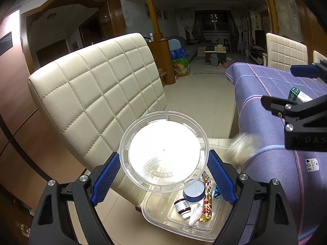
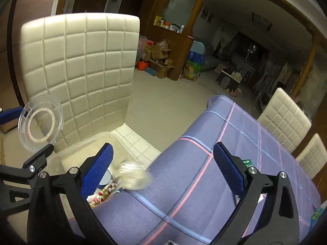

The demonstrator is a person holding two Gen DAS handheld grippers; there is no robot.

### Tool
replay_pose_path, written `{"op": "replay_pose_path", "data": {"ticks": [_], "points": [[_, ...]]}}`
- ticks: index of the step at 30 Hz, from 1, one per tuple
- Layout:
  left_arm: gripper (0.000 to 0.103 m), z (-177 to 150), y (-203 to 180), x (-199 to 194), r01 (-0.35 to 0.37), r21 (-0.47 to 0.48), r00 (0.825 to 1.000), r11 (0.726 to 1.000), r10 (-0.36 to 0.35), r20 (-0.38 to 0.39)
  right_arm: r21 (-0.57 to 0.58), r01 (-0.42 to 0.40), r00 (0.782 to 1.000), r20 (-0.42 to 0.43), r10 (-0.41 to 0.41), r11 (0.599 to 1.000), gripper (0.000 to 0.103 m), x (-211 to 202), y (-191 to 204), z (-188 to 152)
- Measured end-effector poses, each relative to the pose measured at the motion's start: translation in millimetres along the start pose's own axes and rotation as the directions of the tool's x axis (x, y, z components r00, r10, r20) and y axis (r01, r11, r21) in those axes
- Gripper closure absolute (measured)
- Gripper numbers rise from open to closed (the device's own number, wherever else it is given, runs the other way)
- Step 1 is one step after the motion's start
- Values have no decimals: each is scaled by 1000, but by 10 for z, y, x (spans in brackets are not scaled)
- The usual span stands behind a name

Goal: Collect trash
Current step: 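Open the left tool to drop the clear lid into the bin, then move both tools back over the table toward the milk carton and cup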

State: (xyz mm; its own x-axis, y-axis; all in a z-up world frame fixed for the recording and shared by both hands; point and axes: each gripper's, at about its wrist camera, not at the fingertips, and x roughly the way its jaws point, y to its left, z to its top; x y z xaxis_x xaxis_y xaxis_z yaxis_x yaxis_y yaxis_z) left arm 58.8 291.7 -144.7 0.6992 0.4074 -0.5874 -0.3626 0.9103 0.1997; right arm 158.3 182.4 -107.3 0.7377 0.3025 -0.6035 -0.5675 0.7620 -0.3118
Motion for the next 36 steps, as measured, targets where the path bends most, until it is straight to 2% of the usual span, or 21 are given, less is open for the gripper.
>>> {"op": "replay_pose_path", "data": {"ticks": [13,20,24,29,36], "points": [[19,137,-311,31,32,37,999,999,-32,5,81,39,998,-44,-35,996,10,-26,-416,-192],[15,200,-331,134,106,-17,993,994,-107,-58,141,52,998,-54,-44,989,9,-48,-675,-300],[14,206,-403,167,86,-5,993,996,-87,-76,165,59,997,-61,-49,984,9,-54,-781,-359],[14,207,-495,147,83,12,995,996,-82,-56,208,50,996,-79,-34,977,9,-42,-917,-448],[14,244,-620,132,109,24,992,994,-108,-59,222,71,995,-82,-54,972,9,-80,-1039,-547]]}}
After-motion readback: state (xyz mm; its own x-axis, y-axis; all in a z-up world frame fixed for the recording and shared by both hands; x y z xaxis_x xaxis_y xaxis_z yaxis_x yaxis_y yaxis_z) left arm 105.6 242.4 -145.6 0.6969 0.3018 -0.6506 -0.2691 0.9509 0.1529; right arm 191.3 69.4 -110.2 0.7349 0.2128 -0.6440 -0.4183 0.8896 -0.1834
